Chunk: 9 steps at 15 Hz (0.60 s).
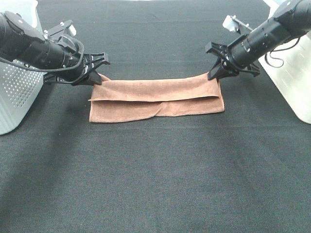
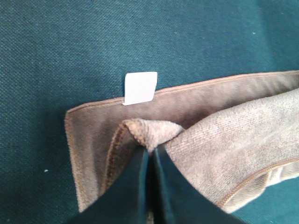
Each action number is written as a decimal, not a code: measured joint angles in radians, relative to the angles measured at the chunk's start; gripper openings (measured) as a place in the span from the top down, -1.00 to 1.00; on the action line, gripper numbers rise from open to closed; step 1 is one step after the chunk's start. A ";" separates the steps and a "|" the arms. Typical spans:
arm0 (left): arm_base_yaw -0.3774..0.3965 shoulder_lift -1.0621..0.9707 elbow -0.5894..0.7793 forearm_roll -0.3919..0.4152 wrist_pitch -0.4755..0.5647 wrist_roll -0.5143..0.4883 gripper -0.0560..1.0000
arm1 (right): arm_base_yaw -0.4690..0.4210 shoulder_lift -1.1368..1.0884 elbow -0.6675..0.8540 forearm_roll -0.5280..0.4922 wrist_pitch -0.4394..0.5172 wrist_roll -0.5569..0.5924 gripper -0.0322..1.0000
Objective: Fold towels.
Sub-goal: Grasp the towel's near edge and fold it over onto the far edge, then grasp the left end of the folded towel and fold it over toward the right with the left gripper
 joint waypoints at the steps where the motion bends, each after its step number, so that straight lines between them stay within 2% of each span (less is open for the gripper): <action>1: 0.000 0.000 0.000 0.000 0.000 0.000 0.79 | 0.000 0.000 0.000 0.000 0.000 0.000 0.66; 2: 0.000 0.006 0.000 0.000 -0.003 0.000 0.64 | 0.000 0.001 -0.001 0.006 -0.001 0.004 0.34; 3: 0.000 0.008 0.000 0.000 -0.011 0.000 0.42 | 0.000 0.001 -0.001 0.023 0.000 0.004 -0.05; 4: 0.000 0.008 0.000 -0.001 -0.018 0.000 0.14 | 0.000 0.001 -0.001 0.030 0.008 0.004 -0.35; 5: 0.000 0.008 0.000 0.000 -0.020 0.000 -0.16 | 0.000 0.001 -0.001 0.033 0.022 0.004 -0.55; 6: 0.000 0.008 0.000 0.009 -0.020 0.000 -0.39 | 0.000 -0.001 -0.001 0.033 0.041 0.004 -0.64; 7: 0.000 0.008 0.000 0.028 -0.020 0.000 -0.50 | 0.000 -0.007 -0.001 0.024 0.086 0.009 -0.69; 9: 0.000 0.008 0.000 0.075 -0.009 -0.025 -0.56 | 0.000 -0.008 -0.001 -0.013 0.140 0.045 -0.71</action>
